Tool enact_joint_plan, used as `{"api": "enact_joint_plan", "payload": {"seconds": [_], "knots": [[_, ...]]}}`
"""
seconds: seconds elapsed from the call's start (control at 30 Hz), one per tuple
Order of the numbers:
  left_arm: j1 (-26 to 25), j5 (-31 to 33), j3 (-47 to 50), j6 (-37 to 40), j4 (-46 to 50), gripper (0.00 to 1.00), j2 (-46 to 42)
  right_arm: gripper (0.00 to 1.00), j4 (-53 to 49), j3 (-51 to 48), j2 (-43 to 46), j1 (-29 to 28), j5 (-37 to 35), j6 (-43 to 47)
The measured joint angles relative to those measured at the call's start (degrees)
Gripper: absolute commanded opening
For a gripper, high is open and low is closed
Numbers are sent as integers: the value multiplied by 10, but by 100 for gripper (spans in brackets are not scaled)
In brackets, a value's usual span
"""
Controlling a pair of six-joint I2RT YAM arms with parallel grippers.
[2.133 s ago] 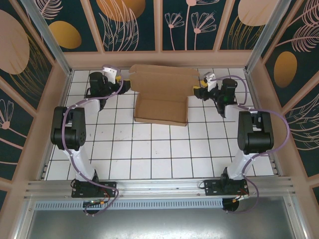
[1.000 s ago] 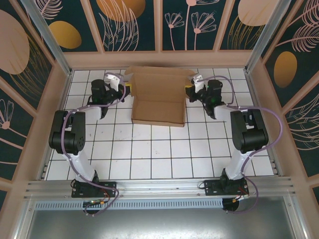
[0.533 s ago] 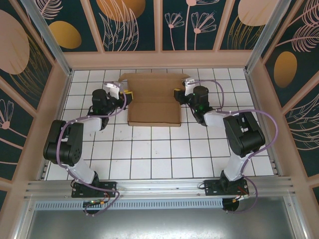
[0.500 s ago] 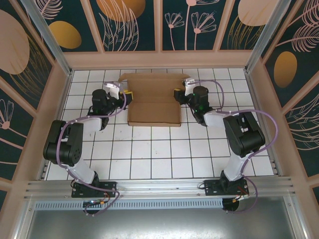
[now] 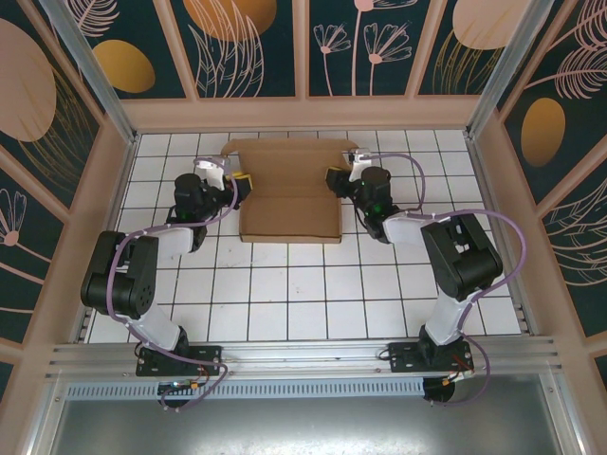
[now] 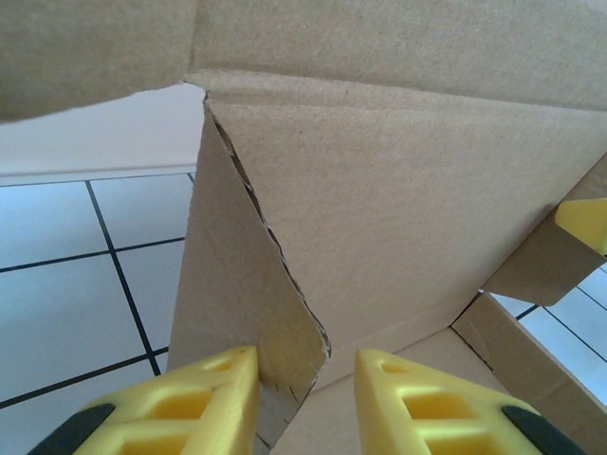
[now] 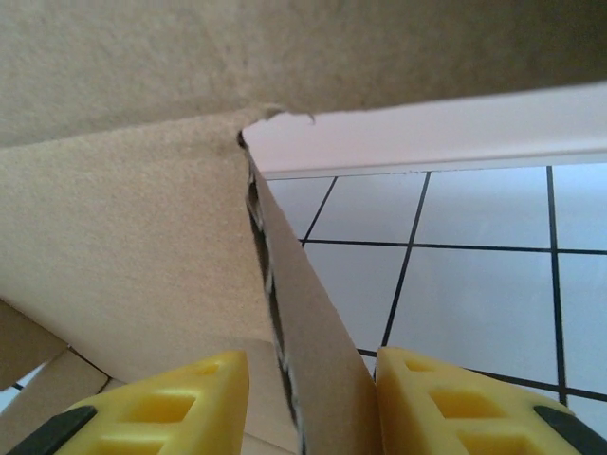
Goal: Fold the paper box
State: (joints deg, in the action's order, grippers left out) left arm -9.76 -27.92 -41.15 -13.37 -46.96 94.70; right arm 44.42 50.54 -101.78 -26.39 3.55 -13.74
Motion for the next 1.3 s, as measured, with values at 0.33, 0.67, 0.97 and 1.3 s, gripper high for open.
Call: {"api": "enact_joint_plan", "payload": {"seconds": [0.33,0.67,0.97,1.3], "knots": [[5,27,4,-5,-8,29,-1,40,-19,43,-13,-31,-39,-78],[6,32,10,-17,-10,28,-6,37,-33,44,-18,-34,-32,-105],[-2,50,39,-40,-25,29,-27,37,-33,40,-18,-34,-23,-143],[-5,44,42,-39,11,29,-60,36,-32,34,-14,-55,-86,-224]]}}
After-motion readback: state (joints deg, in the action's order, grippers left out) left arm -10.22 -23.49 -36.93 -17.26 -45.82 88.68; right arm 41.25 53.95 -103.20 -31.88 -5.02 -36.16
